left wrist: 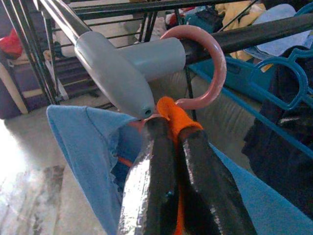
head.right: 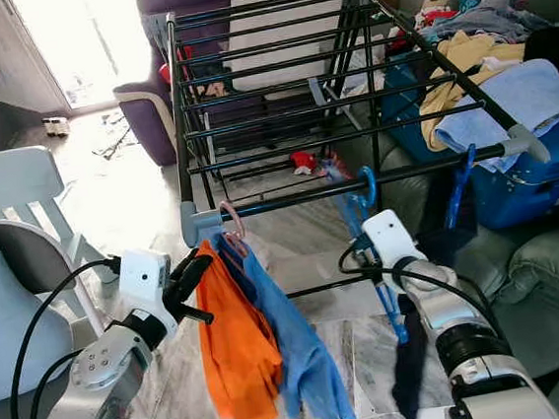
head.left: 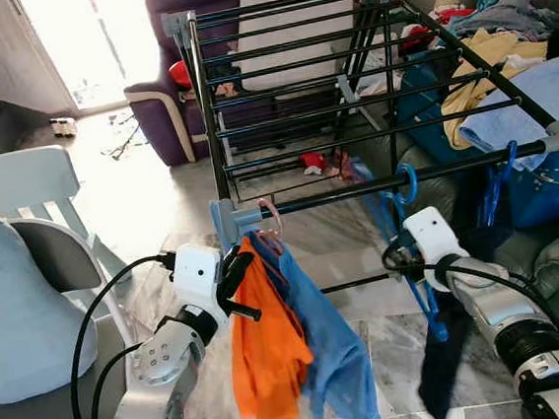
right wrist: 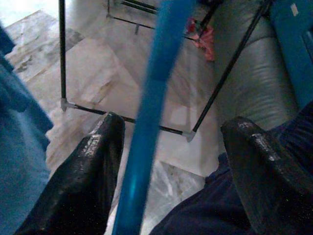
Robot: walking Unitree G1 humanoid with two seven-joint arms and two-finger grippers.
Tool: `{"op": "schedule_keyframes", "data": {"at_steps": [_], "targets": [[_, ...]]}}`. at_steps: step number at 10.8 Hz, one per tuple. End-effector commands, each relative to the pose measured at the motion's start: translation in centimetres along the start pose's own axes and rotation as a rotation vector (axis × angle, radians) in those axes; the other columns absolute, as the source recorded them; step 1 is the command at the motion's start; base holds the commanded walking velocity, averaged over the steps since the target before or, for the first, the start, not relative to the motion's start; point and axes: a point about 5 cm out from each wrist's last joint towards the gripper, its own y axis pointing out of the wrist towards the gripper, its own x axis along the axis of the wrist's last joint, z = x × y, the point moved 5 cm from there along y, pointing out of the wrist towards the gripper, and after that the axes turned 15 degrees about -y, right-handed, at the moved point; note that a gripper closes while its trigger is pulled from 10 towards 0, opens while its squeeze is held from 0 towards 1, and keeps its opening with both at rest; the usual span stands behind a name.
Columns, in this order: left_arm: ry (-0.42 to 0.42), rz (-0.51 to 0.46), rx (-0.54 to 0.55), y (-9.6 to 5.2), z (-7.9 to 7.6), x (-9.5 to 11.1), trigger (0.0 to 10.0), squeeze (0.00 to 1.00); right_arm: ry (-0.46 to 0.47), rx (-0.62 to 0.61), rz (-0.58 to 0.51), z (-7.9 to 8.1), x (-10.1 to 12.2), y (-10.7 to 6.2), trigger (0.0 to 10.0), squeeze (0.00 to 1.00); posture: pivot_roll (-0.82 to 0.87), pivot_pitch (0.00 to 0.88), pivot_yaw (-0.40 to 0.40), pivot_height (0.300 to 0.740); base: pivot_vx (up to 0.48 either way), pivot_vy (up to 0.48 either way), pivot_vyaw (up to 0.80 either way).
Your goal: Hang hanger
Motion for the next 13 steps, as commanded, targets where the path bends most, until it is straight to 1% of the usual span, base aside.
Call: {"op": "schedule_keyframes", "data": {"at_steps": [1,2,3,4,7,8,10,11,12,13], "targets": [[0.018,-0.001,0.004,0.1,0.1,0.2,10.0,0.0,0.011,-0.021,-0.022,-0.7,0.9,0.1,10.0,0.0,-0.05,0.0,0.065,0.74,0.0,0.0,0.0],[0.016,0.0,0.001,0.2,0.0,0.2,10.0,0.0,0.014,-0.017,-0.035,-0.6,1.2,0.2,10.0,0.0,-0.05,0.0,0.064,0.74,0.0,0.0,0.0],[0.016,0.0,0.001,0.2,-0.1,0.1,10.0,0.0,0.018,-0.016,-0.036,-0.6,1.3,0.3,2.4,0.0,-0.05,0.0,0.062,0.74,0.0,0.0,0.0],[0.015,0.001,0.004,0.2,0.0,0.1,10.0,0.0,0.034,-0.01,-0.044,-0.3,1.6,0.4,0.0,0.0,-0.05,0.0,0.061,0.74,0.0,0.0,0.0],[0.015,0.003,0.006,0.1,0.1,0.1,10.0,0.0,0.051,-0.002,-0.065,0.6,2.3,0.7,0.0,0.0,-0.05,0.0,0.062,0.74,0.0,0.0,0.0],[0.013,0.007,0.005,0.2,0.0,0.1,10.0,0.0,0.071,-0.006,-0.064,0.8,2.4,0.7,0.0,0.0,-0.05,0.0,0.062,0.74,0.0,0.0,0.0],[0.009,0.008,0.005,0.2,-0.1,0.0,10.0,0.0,0.08,-0.007,-0.063,0.9,2.4,0.8,0.0,0.0,-0.05,0.0,0.063,0.74,0.0,0.0,0.0],[0.006,0.011,0.005,0.2,-0.1,-0.1,10.0,0.0,0.077,-0.004,-0.062,0.9,2.2,0.6,1.2,0.0,-0.04,0.0,0.062,0.74,0.0,0.0,0.0],[0.004,0.012,0.007,0.2,-0.1,-0.1,10.0,0.0,0.063,-0.018,-0.047,0.2,1.4,0.3,0.5,0.0,-0.04,0.0,0.06,0.74,0.0,0.0,0.0],[0.004,0.013,0.007,0.3,-0.1,-0.1,10.0,0.0,0.057,-0.021,-0.04,0.0,1.0,0.2,0.7,0.0,-0.05,0.0,0.06,0.74,0.0,0.0,0.0]]}}
